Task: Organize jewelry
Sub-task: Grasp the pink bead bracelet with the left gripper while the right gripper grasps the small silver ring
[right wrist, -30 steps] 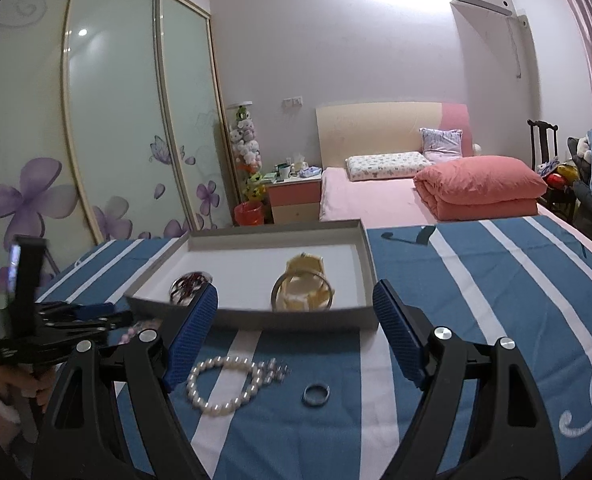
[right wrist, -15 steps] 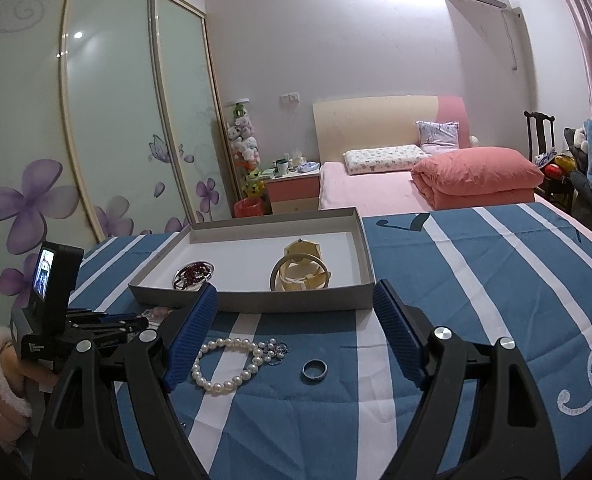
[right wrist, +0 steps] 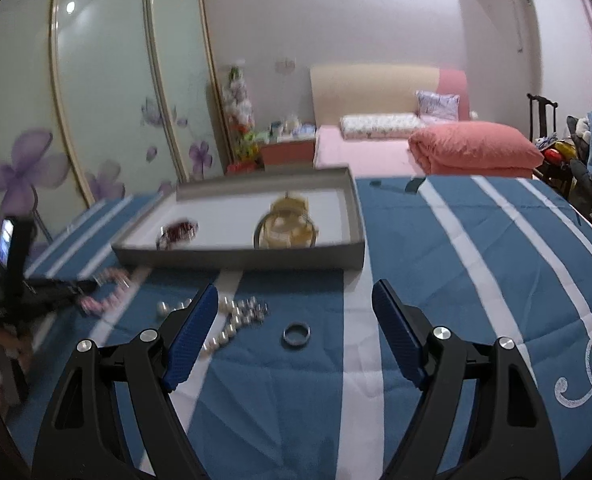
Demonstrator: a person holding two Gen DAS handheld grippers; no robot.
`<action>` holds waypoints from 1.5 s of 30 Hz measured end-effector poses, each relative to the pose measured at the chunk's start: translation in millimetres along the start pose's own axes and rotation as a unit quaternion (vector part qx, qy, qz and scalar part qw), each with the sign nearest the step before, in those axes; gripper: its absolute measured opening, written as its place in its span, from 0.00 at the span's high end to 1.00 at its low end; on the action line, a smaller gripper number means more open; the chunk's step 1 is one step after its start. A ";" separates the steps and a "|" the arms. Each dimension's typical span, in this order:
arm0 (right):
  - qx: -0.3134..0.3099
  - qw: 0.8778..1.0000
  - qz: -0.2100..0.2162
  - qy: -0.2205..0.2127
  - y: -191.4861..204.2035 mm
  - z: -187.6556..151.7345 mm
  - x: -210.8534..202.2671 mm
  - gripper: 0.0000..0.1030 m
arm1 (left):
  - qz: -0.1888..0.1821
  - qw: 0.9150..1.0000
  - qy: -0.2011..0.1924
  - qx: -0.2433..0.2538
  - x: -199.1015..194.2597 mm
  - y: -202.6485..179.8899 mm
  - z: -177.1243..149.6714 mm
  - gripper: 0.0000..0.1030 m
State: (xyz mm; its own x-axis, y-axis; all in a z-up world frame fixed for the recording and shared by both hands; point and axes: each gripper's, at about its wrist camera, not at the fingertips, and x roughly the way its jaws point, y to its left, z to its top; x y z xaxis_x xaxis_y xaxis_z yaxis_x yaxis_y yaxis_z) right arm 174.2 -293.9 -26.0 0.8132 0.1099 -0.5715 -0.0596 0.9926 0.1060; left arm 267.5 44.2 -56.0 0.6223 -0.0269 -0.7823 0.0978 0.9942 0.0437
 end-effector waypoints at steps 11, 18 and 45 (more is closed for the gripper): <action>0.000 0.992 0.000 0.123 2.5 -11.1 46.8 0.52 | 0.005 1.000 0.001 -0.026 -3.6 22.1 -3.1 0.86; -0.021 0.990 -0.023 0.137 7.9 -6.8 56.1 0.59 | 0.005 1.000 0.001 -0.026 -4.5 22.2 -3.5 0.86; 0.014 0.999 -0.009 0.037 1.9 6.4 12.4 0.78 | -0.004 0.998 -0.049 -0.033 -26.1 12.0 -5.7 0.87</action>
State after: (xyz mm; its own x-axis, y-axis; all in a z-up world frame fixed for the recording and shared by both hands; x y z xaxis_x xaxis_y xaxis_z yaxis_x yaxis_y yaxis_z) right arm 187.8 -291.0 -27.6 0.7686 0.0961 -0.6325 -0.0277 0.9927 0.1172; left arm 248.0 57.4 -38.5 0.6947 -0.0406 -0.7182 0.0535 0.9986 -0.0048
